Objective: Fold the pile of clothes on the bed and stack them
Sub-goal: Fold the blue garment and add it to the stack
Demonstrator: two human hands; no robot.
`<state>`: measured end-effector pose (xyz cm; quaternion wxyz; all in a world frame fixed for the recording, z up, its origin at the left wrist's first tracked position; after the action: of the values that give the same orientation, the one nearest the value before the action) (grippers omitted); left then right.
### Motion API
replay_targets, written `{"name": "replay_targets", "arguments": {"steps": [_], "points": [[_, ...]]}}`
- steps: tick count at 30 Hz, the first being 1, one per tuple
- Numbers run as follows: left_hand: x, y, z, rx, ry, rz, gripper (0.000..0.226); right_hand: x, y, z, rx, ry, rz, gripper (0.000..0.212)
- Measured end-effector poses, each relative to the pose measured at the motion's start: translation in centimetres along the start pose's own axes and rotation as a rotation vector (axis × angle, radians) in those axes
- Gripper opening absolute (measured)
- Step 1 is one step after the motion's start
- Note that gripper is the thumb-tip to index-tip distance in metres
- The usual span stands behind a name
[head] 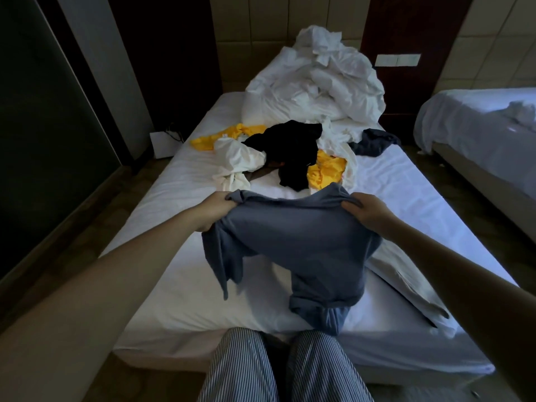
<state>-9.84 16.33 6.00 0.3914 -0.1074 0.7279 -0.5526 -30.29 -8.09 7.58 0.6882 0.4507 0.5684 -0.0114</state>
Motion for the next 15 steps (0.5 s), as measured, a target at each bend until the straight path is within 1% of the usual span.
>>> {"name": "replay_targets", "arguments": {"steps": [1,2,4,5,6,7,9,10,12,14,15], "points": [[-0.2,0.2,0.1,-0.001,0.032,-0.014,0.020,0.0,-0.1,0.3,0.001,0.025,-0.042,0.023],[-0.4,0.4,0.3,0.024,0.112,0.059,0.024,0.0,-0.2,0.6,0.008,0.065,-0.084,0.023],[-0.6,0.8,0.6,0.042,0.337,0.368,0.024,-0.1,-0.2,1.5,0.013,0.145,-0.115,0.022],[-0.9,0.9,1.0,0.041,0.388,0.503,0.018,-0.3,0.2,2.0,-0.001,0.160,-0.122,0.022],[-1.3,0.7,1.7,0.062,0.381,0.573,0.013,-0.6,0.7,2.7,-0.010,0.153,-0.133,0.024],[-2.0,0.1,2.6,0.090,0.314,0.556,0.010,-1.1,1.4,3.6,-0.020,0.118,-0.139,0.023],[-3.9,-2.2,4.5,0.145,0.121,0.401,0.020,-2.9,3.0,5.7,-0.035,0.020,-0.124,0.022],[-4.8,-3.7,5.4,0.178,0.058,0.335,0.024,-4.1,4.0,6.9,-0.045,-0.029,-0.108,0.023],[-6.7,-6.6,7.5,0.207,-0.010,0.304,0.023,-6.7,5.9,9.3,-0.059,-0.108,-0.090,0.024],[-8.5,-9.5,9.9,0.255,-0.073,0.329,0.023,-9.7,7.9,11.5,-0.095,-0.190,-0.083,0.033],[-9.5,-11.0,10.9,0.282,-0.117,0.339,0.022,-11.2,9.0,12.4,-0.113,-0.237,-0.084,0.033]]}}
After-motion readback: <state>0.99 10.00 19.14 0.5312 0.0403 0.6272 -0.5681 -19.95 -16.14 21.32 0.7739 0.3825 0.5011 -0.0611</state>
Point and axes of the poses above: each hand's wrist, its own z-axis towards the middle knuckle, its own x-axis out of the palm, y = z × x, the point moved 5 cm from there along z, towards the middle knuckle, and after that the axes turned 10 degrees about x, right-handed, at the moved point
